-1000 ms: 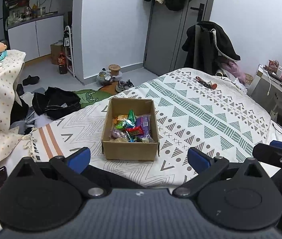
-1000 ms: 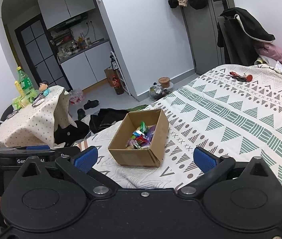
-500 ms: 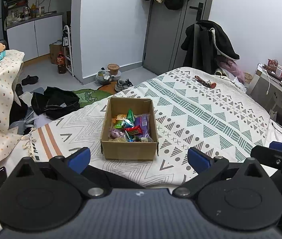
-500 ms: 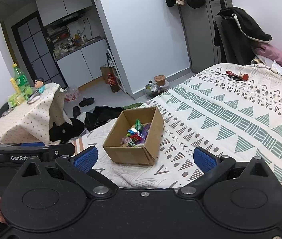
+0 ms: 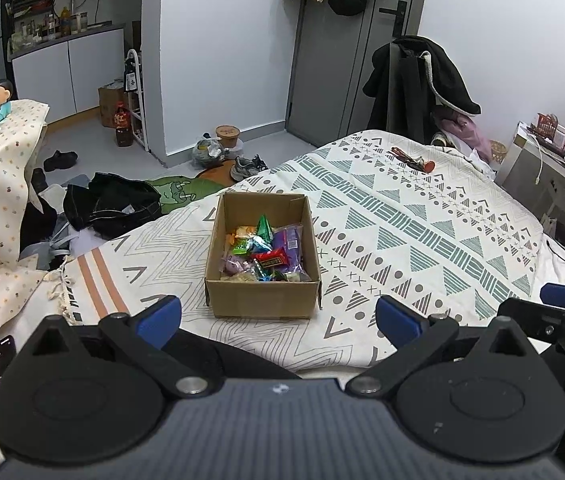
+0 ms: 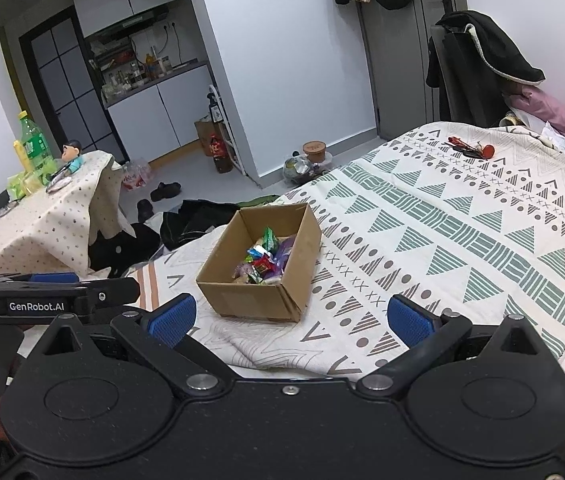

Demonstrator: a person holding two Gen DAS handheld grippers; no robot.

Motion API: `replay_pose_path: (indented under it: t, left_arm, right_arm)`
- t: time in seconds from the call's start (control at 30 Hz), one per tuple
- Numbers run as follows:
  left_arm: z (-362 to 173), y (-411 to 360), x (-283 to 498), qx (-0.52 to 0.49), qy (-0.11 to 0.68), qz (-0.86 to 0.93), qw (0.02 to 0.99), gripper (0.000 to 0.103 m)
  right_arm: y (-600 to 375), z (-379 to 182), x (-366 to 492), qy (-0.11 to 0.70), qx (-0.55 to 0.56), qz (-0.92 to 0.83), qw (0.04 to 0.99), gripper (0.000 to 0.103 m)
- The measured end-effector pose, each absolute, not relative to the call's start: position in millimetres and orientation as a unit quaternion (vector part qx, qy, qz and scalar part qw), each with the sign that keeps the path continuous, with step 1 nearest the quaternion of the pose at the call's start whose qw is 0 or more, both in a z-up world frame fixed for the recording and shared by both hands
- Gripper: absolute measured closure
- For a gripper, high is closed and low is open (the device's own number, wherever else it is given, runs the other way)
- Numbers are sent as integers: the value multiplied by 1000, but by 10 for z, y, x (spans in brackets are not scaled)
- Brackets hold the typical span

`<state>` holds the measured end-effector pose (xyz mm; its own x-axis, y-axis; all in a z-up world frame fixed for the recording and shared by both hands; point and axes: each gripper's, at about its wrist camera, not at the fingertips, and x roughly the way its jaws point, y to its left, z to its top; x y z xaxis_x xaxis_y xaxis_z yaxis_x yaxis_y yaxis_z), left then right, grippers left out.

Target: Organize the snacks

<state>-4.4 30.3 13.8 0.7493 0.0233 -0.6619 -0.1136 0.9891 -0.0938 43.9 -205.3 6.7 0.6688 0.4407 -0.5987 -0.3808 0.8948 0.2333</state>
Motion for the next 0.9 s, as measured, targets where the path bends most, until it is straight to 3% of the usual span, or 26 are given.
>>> replay_pose_path:
  t: [0.9]
  left_arm:
    - [126,317,-111,-60,352,24,934,0]
  right_arm:
    - [-2100,1,468,349,41,210,912,0]
